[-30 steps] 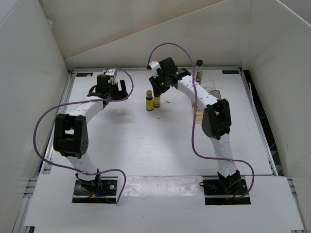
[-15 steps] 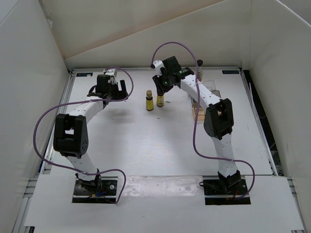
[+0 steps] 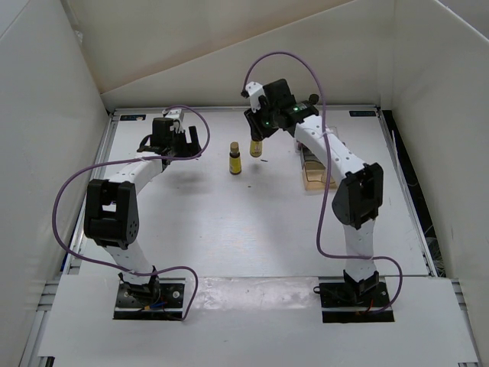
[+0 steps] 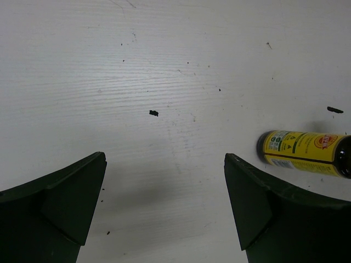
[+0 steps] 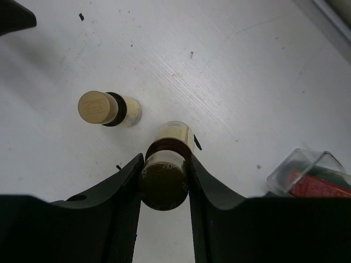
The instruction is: Organize the condiment bottles
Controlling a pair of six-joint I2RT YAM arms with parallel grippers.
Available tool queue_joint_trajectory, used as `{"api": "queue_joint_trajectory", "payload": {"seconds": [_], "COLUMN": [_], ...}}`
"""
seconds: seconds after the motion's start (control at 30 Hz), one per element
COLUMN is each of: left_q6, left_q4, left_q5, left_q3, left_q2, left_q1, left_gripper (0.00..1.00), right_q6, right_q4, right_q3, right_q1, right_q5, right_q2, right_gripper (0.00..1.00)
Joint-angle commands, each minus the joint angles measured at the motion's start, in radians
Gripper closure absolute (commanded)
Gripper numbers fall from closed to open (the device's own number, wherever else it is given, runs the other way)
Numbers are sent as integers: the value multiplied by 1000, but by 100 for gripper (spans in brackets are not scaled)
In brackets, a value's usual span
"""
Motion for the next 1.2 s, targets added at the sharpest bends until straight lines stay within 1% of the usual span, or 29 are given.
{"api": "queue_joint_trajectory", "payload": {"seconds": [0.0,0.13,0.37,0.57,0.63,0.8,1.0,1.03,1.07,1.17], "left_q6": [-9,-8,-9,-11,-9,-5,0,-2,-2,0], "left_q4": [20,19,19,13,11,3,-3,-3,-6,-3], "left_q5": [23,21,24,24,26,23,15,17,18,18], "left_q3": [-5,-5,5,17,25,46,64,63,64,66], "left_q2": [-19,-21,-21,-13,-12,4,16,21,21,27], "left_q1": [-7,-10,-19,-29,-30,-42,-52,-55,-53,-56], "left_gripper": [0,0,0,0,0,0,0,0,0,0], "right_q6": [-19,-29,-39,-41,-39,-15,16,20,27,36], "right_q4": [37,5,-44,-57,-52,3,129,146,182,201], "right_q3": [8,21,33,-13,-51,-166,-335,-390,-404,-429], "right_q1": [-3,-19,-86,-157,-184,-240,-295,-298,-306,-330], "right_q5": [33,67,113,121,148,145,139,135,136,104], "right_q2": [-126,-180,-269,-333,-364,-427,-494,-505,-507,-498], "right_gripper": [100,100,100,100,100,100,100,100,100,100]}}
